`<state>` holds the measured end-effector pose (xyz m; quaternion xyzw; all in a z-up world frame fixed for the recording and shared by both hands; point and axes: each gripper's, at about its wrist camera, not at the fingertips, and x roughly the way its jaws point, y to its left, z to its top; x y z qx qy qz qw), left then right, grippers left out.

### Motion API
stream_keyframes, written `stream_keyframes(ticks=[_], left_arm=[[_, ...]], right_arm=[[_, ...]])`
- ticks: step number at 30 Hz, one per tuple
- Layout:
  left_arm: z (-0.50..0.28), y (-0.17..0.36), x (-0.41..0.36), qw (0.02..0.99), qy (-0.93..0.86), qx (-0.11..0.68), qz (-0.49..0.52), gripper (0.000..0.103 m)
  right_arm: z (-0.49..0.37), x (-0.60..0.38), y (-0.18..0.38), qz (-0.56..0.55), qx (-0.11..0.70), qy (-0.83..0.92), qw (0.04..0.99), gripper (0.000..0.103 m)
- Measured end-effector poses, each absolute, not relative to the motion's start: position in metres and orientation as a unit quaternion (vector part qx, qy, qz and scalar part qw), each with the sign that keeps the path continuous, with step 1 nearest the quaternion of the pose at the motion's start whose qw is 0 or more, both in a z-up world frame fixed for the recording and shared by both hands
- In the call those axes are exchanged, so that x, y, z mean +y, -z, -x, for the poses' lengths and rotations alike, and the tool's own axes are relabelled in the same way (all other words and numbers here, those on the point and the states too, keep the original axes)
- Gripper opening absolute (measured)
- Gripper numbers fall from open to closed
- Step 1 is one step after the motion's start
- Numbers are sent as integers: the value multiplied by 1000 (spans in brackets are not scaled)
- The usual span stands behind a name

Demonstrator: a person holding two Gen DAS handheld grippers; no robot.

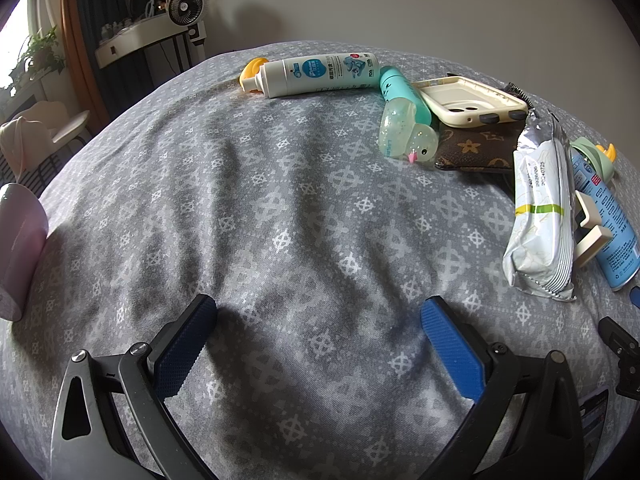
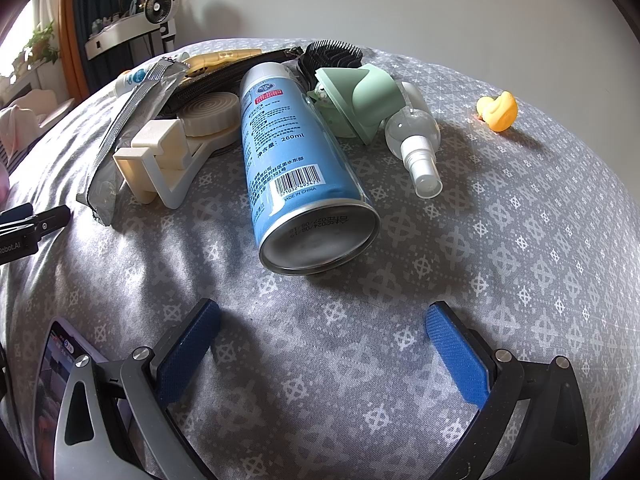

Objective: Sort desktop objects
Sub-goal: 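Move the right tool toward the blue spray can, then close the right tool on the blue spray can and lift it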

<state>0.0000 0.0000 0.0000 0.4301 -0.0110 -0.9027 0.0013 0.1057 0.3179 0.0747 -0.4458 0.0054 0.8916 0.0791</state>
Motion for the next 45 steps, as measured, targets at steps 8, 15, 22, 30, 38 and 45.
stream_keyframes(ticks=[8,15,22,30,38,45], left_arm=[[0,0,0,1,903,-11,-430,103],[0,0,0,1,903,-11,-430,103],[0,0,0,1,903,-11,-430,103],[0,0,0,0,903,-11,-430,103],[0,0,0,0,903,-12,-430,103],[0,0,0,0,903,-12,-430,103]], right_arm=[[-106,318,-75,446,5,-892,79,103],[-106,318,-75,445,5,-892,79,103],[-106,318,-75,445,3,-892,81,103],[-100,319,-76,456,1,-887,76,103],[-122,337,-148,396,24,-915,69,103],[-74,319,-171,442,-47,-896,-1,103]])
